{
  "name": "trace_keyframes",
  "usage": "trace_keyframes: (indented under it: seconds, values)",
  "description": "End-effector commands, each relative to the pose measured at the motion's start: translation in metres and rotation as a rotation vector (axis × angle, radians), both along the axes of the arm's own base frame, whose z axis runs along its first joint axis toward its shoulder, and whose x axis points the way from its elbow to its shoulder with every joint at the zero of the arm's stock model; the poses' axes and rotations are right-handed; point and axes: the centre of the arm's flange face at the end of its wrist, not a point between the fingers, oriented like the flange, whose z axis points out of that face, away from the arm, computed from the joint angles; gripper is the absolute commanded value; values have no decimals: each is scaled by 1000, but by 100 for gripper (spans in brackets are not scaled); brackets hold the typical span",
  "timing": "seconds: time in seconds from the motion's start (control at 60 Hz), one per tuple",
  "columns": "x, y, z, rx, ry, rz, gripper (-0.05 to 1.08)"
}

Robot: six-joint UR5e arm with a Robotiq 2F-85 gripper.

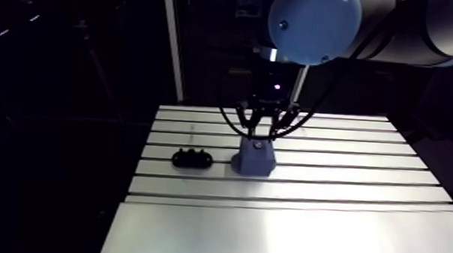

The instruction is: Pick up the M10 bolt and insert it into the hex recess until seated.

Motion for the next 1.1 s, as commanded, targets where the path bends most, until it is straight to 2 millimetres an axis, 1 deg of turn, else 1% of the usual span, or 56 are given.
trace_keyframes:
  seconds: [0.017, 0.667, 0.783, 0.967, 1.1]
  values:
    - [0, 0, -3, -1, -5, 1, 51]
    - [1, 0, -6, -4, -12, 5, 53]
    - [2, 0, -11, -5, -23, 5, 53]
    - [3, 0, -11, -5, -23, 5, 53]
    - [3, 0, -11, -5, -23, 5, 55]
